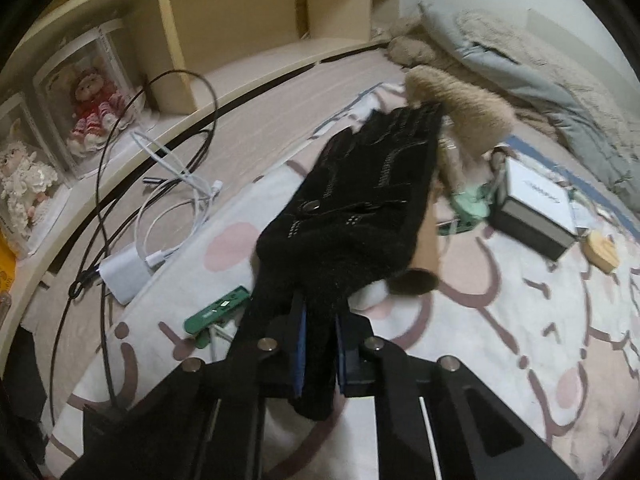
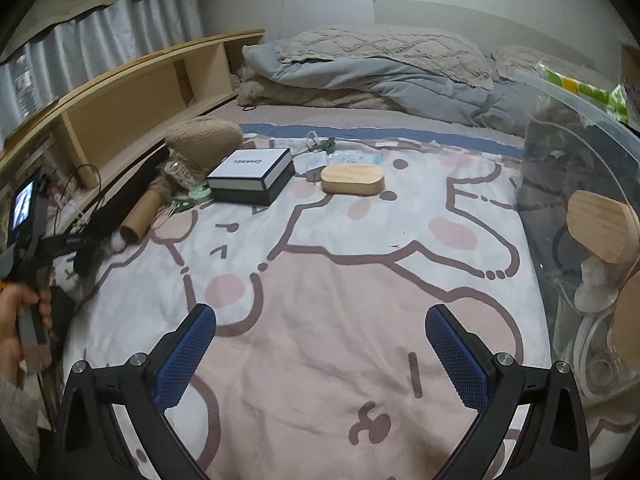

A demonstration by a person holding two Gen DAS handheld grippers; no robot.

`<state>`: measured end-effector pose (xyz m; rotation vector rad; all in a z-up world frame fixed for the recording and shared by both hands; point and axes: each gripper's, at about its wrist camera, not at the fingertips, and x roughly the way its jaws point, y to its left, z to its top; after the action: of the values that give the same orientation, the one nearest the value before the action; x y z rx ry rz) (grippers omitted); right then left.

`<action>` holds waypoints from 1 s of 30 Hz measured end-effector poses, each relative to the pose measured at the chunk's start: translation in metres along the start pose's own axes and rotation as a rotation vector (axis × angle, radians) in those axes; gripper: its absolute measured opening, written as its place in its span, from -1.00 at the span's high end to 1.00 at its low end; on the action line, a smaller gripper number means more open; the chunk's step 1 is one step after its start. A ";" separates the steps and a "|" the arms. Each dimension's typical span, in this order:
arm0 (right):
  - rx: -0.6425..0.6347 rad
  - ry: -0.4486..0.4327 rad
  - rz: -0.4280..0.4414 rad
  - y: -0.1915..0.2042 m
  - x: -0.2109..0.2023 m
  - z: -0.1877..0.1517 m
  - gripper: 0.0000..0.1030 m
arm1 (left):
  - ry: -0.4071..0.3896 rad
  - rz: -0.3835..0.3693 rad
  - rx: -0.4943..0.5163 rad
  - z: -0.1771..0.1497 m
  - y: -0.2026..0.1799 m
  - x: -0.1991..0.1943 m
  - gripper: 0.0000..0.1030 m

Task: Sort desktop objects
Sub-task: 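Close the left gripper on the black glove, then hold the glove with the left gripper while the right gripper grasps the oval wooden block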

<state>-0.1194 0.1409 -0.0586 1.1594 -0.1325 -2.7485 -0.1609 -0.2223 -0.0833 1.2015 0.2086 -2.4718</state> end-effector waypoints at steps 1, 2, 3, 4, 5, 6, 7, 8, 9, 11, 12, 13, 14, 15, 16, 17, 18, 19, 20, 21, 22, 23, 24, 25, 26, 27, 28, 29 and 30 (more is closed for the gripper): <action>0.013 -0.003 0.001 -0.002 0.002 0.004 -1.00 | -0.009 -0.010 0.009 -0.001 -0.003 -0.003 0.78; 0.024 -0.005 0.003 -0.004 0.003 0.007 -1.00 | -0.016 -0.021 0.016 -0.003 -0.006 -0.007 0.79; 0.034 -0.008 0.003 -0.005 0.005 0.011 -1.00 | -0.022 -0.038 0.020 -0.005 -0.008 -0.011 0.79; 0.043 -0.013 0.000 -0.006 0.008 0.015 -1.00 | -0.026 -0.056 0.022 -0.006 -0.012 -0.015 0.79; 0.046 -0.017 -0.003 -0.007 0.010 0.019 -1.00 | -0.030 -0.069 0.029 -0.007 -0.015 -0.018 0.80; 0.045 -0.019 -0.010 -0.007 0.013 0.023 -1.00 | -0.038 -0.079 0.042 -0.009 -0.020 -0.023 0.80; 0.041 -0.021 -0.021 -0.008 0.016 0.027 -1.00 | -0.049 -0.087 0.058 -0.010 -0.025 -0.028 0.80; 0.036 -0.023 -0.035 -0.008 0.019 0.031 -1.00 | -0.062 -0.097 0.074 -0.013 -0.031 -0.034 0.80; 0.032 -0.025 -0.050 -0.008 0.023 0.036 -1.00 | -0.075 -0.114 0.089 -0.015 -0.037 -0.041 0.80; 0.032 -0.024 -0.067 -0.010 0.031 0.045 -1.00 | -0.091 -0.147 0.110 -0.021 -0.045 -0.053 0.80; 0.039 -0.021 -0.074 -0.011 0.036 0.050 -1.00 | -0.099 -0.165 0.123 -0.023 -0.050 -0.058 0.80; 0.050 -0.016 -0.081 -0.013 0.040 0.054 -1.00 | -0.105 -0.184 0.138 -0.026 -0.055 -0.063 0.80; 0.062 -0.008 -0.085 -0.015 0.045 0.059 -1.00 | -0.114 -0.206 0.157 -0.029 -0.060 -0.069 0.80; 0.073 -0.001 -0.089 -0.017 0.050 0.063 -1.00 | -0.124 -0.229 0.176 -0.031 -0.067 -0.075 0.80; 0.079 0.004 -0.094 -0.018 0.053 0.065 -1.00 | -0.132 -0.249 0.189 -0.034 -0.072 -0.080 0.80; 0.083 0.009 -0.102 -0.020 0.057 0.068 -1.00 | -0.136 -0.273 0.200 -0.037 -0.076 -0.085 0.80; 0.085 0.016 -0.110 -0.021 0.061 0.071 -1.00 | -0.135 -0.300 0.209 -0.041 -0.081 -0.090 0.80; 0.086 0.021 -0.119 -0.022 0.064 0.073 -1.00 | -0.129 -0.330 0.219 -0.045 -0.085 -0.094 0.80; 0.087 0.025 -0.127 -0.023 0.068 0.076 -1.00 | -0.120 -0.356 0.228 -0.050 -0.089 -0.097 0.80; 0.088 0.029 -0.134 -0.024 0.071 0.078 -1.00 | -0.112 -0.379 0.239 -0.055 -0.093 -0.100 0.81; 0.088 0.033 -0.139 -0.026 0.075 0.081 -1.00 | -0.101 -0.399 0.254 -0.062 -0.098 -0.104 0.81; 0.089 0.037 -0.144 -0.027 0.078 0.083 -1.00 | -0.087 -0.419 0.272 -0.070 -0.102 -0.106 0.81; 0.091 0.042 -0.149 -0.029 0.083 0.086 -1.00 | -0.073 -0.437 0.286 -0.077 -0.106 -0.107 0.81; 0.093 0.049 -0.154 -0.031 0.087 0.088 -1.00 | -0.057 -0.450 0.299 -0.085 -0.110 -0.108 0.81; 0.095 0.056 -0.158 -0.033 0.093 0.091 -1.00 | -0.039 -0.461 0.316 -0.095 -0.113 -0.109 0.81; 0.099 0.062 -0.163 -0.034 0.098 0.093 -1.00 | -0.023 -0.470 0.334 -0.105 -0.116 -0.110 0.81; 0.103 0.068 -0.170 -0.036 0.104 0.095 -1.00 | -0.007 -0.475 0.350 -0.114 -0.119 -0.110 0.81; 0.107 0.074 -0.178 -0.036 0.110 0.097 -1.00 | 0.012 -0.481 0.365 -0.123 -0.122 -0.110 0.81; 0.109 0.082 -0.184 -0.037 0.117 0.099 -1.00 | 0.029 -0.488 0.375 -0.129 -0.124 -0.110 0.81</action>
<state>-0.2748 0.1583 -0.0776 1.3752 -0.1760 -2.8781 -0.0552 -0.0407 -0.0822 1.4799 0.0473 -3.0163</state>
